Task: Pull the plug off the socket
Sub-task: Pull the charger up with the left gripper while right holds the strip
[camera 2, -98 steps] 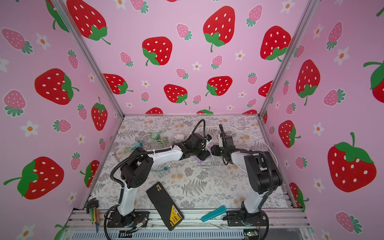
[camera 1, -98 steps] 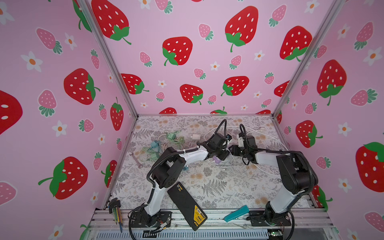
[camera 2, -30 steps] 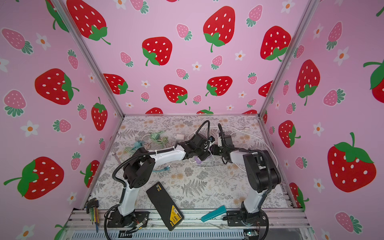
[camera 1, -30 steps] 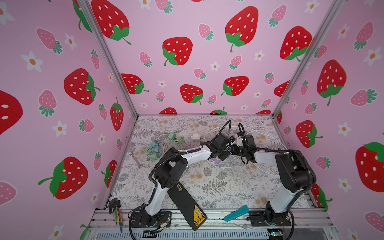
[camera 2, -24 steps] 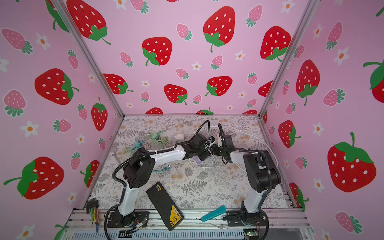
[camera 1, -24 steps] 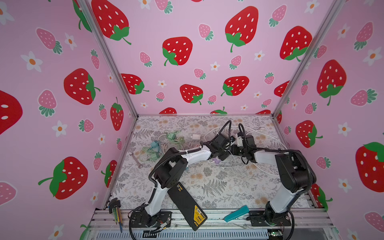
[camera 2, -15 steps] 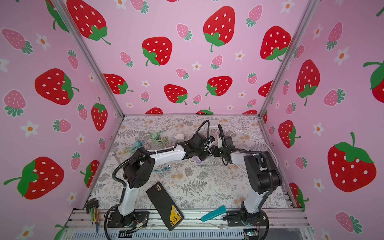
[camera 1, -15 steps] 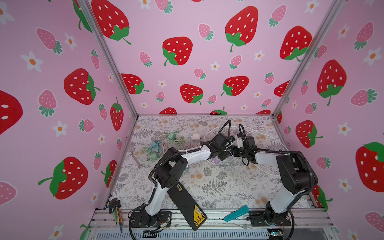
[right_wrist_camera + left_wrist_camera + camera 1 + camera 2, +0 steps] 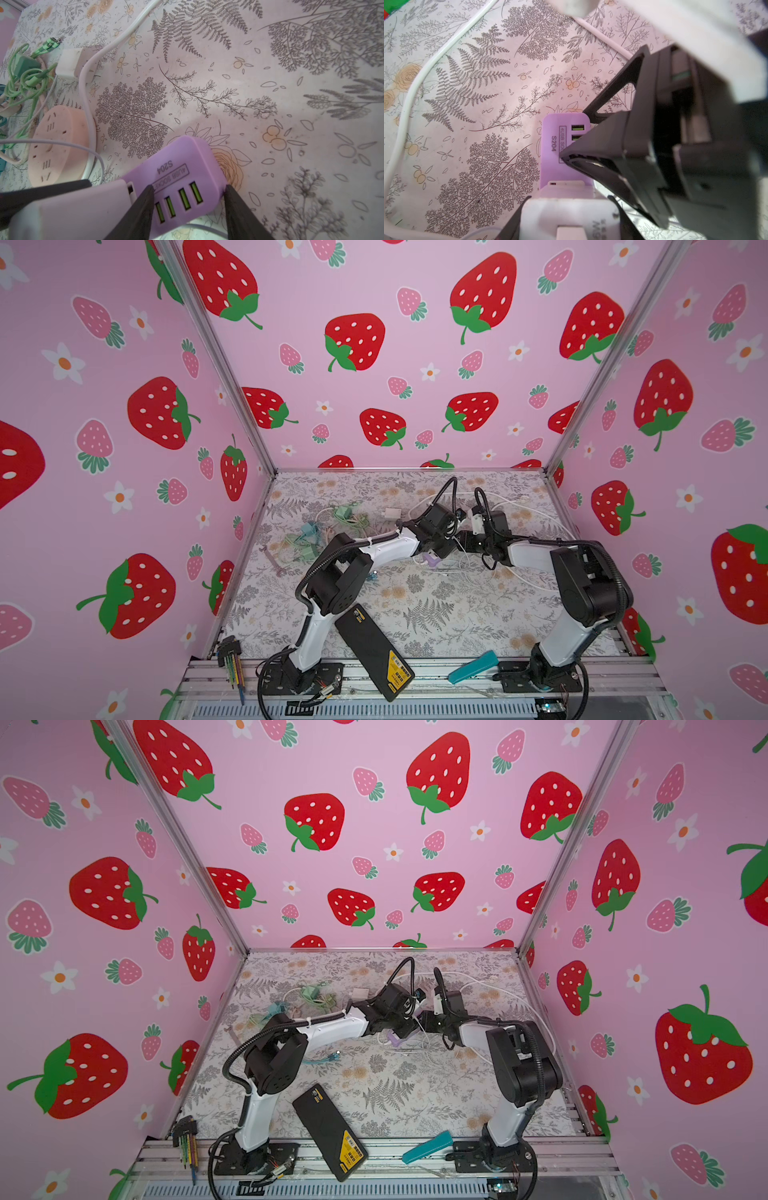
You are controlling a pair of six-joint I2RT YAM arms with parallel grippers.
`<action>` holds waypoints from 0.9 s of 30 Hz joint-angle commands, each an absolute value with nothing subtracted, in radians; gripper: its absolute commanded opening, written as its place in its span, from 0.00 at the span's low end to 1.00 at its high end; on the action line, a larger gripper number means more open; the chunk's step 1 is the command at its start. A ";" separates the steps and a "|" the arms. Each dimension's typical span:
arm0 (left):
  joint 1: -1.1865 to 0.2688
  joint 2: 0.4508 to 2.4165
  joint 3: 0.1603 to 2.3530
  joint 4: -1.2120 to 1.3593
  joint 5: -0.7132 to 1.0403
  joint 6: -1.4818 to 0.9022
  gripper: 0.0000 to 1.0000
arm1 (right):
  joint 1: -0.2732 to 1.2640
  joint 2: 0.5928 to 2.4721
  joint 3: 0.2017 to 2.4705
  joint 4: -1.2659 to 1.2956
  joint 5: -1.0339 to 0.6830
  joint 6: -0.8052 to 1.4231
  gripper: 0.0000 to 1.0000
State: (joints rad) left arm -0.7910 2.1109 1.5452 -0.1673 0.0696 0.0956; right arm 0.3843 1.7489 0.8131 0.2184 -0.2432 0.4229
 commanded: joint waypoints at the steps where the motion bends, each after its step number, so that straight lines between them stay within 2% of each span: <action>1: -0.724 2.036 1.542 -0.152 0.056 0.057 0.24 | 0.391 1.808 0.781 0.029 -0.177 0.397 0.55; 10: -0.703 2.027 1.541 -0.145 0.101 0.034 0.23 | 0.400 1.827 0.795 0.017 -0.167 0.394 0.54; 27: -0.758 1.930 1.606 -0.254 0.052 0.091 0.23 | 0.402 1.826 0.795 0.027 -0.173 0.397 0.54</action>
